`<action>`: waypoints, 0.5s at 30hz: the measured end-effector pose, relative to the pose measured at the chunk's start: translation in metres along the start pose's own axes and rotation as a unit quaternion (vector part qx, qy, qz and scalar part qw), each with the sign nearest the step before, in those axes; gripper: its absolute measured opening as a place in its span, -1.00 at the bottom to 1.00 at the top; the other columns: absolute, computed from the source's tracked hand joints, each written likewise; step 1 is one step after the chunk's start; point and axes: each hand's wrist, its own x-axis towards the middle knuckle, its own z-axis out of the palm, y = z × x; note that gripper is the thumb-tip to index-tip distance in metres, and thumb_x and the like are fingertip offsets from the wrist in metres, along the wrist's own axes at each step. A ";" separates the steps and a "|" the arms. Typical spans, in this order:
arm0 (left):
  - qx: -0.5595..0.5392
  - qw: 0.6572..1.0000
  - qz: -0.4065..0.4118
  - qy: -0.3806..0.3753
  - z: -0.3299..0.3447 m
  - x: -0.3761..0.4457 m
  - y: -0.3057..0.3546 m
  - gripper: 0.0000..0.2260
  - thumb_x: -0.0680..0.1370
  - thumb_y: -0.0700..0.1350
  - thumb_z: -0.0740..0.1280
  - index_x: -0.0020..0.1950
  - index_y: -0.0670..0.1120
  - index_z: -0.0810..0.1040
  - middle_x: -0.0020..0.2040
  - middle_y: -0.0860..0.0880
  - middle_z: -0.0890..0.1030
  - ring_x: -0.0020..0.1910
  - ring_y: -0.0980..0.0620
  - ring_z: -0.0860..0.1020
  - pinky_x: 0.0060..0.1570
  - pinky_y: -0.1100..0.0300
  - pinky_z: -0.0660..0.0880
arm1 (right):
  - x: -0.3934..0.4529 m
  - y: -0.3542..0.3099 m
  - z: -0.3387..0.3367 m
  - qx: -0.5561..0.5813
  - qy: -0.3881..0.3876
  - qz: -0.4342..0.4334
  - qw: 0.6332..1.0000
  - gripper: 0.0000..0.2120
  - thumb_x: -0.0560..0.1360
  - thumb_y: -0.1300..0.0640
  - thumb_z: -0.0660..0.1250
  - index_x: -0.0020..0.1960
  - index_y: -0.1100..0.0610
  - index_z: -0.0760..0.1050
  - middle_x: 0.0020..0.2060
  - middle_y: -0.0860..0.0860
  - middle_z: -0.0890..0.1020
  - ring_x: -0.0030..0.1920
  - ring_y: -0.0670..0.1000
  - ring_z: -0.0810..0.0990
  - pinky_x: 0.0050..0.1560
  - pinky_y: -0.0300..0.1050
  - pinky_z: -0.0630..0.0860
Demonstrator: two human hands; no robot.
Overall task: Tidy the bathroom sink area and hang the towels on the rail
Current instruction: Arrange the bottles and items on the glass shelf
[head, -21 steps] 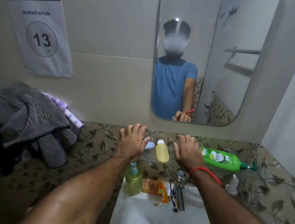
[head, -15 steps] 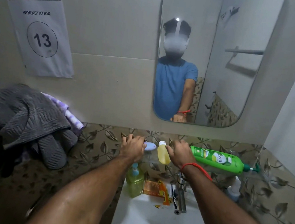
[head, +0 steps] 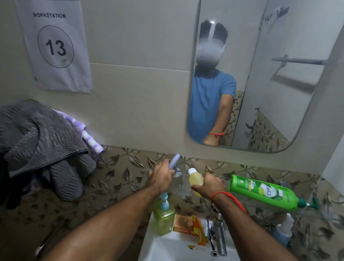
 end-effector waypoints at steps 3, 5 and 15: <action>-0.131 0.991 -0.010 0.024 -0.014 0.004 -0.010 -0.47 0.57 -0.15 0.39 0.51 -0.15 0.32 0.38 -0.18 0.50 0.34 -0.19 0.49 0.31 -0.02 0.44 | 0.002 -0.001 -0.001 0.058 0.031 -0.029 0.997 -0.53 0.40 0.03 0.47 0.25 0.16 0.48 0.18 0.18 0.61 0.22 0.18 0.54 0.16 -0.07 0.48; -0.139 0.990 -0.014 0.027 -0.020 0.005 -0.021 -0.42 0.53 -0.15 0.46 0.50 -0.14 0.33 0.36 -0.18 0.52 0.31 -0.17 0.52 0.28 -0.05 0.48 | 0.002 -0.006 -0.006 0.092 0.066 -0.051 0.992 -0.56 0.40 0.09 0.47 0.23 0.18 0.51 0.16 0.18 0.61 0.22 0.18 0.53 0.16 -0.09 0.46; -0.162 0.987 0.008 -0.021 -0.022 0.009 -0.041 -0.39 0.48 -0.14 0.52 0.47 -0.08 0.34 0.34 -0.14 0.55 0.21 -0.08 0.56 0.21 -0.09 0.57 | 0.008 -0.049 -0.005 0.170 0.161 -0.054 0.971 -0.72 0.47 0.04 0.36 0.03 0.23 0.62 -0.02 0.20 0.62 0.06 0.18 0.57 0.07 -0.01 0.49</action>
